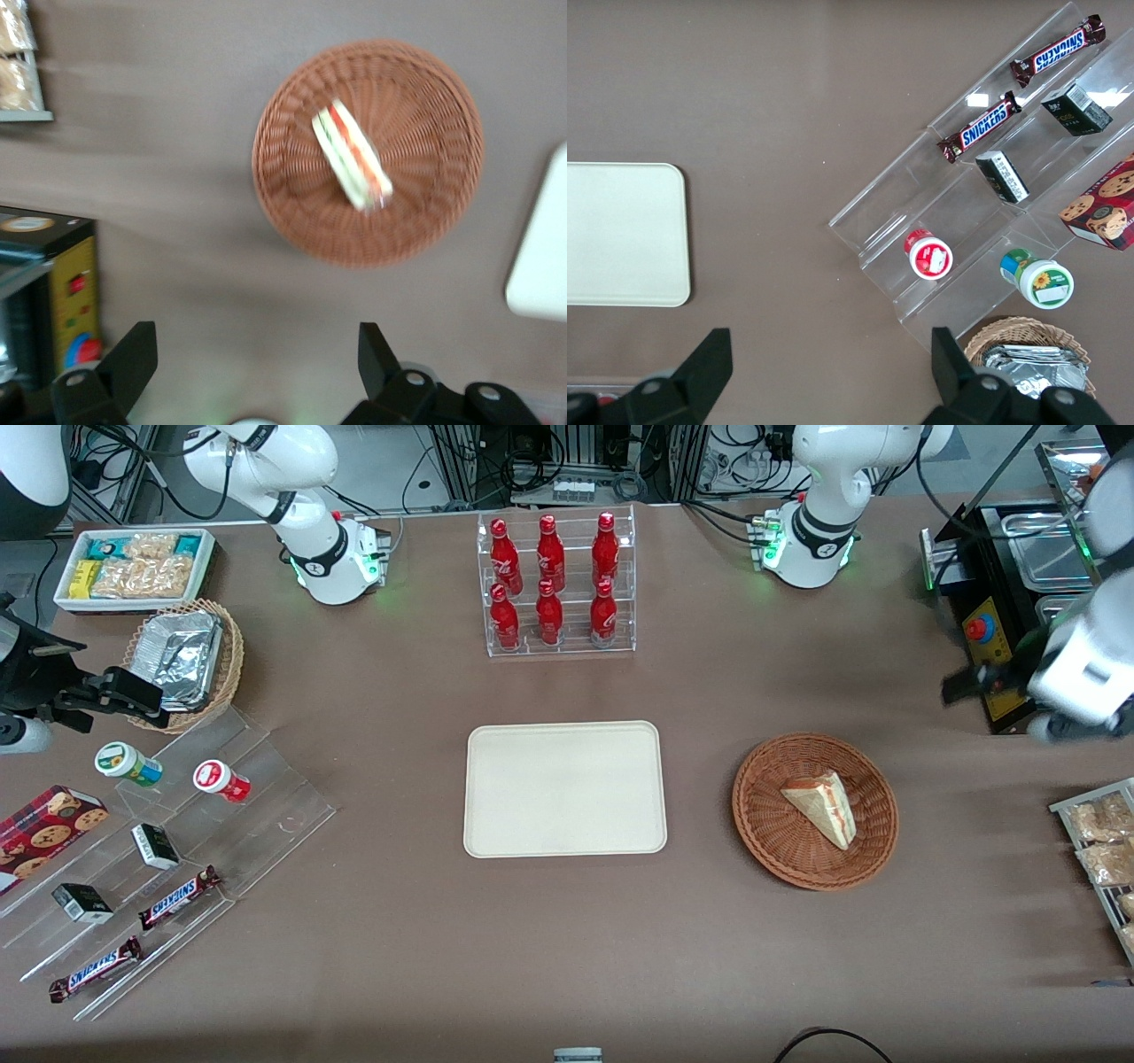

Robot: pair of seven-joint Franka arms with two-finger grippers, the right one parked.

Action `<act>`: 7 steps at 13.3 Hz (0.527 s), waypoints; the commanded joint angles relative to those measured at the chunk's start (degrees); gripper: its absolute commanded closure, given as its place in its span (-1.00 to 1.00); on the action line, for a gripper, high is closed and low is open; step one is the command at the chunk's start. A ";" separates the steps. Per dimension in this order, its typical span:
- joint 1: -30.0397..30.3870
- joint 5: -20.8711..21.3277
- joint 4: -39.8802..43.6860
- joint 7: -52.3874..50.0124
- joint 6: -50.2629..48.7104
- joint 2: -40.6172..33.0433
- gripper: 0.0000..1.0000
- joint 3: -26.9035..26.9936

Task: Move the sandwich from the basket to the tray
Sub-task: 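Move the left gripper down over the wrapped sandwich in the basket, then close the left gripper on the wrapped sandwich wedge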

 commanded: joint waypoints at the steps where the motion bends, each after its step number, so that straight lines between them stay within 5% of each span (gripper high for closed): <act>1: -1.40 0.67 -8.03 -12.57 12.63 2.40 -1.00 -0.57; 7: -7.02 -0.65 -15.60 -32.29 31.99 9.26 -1.00 -0.57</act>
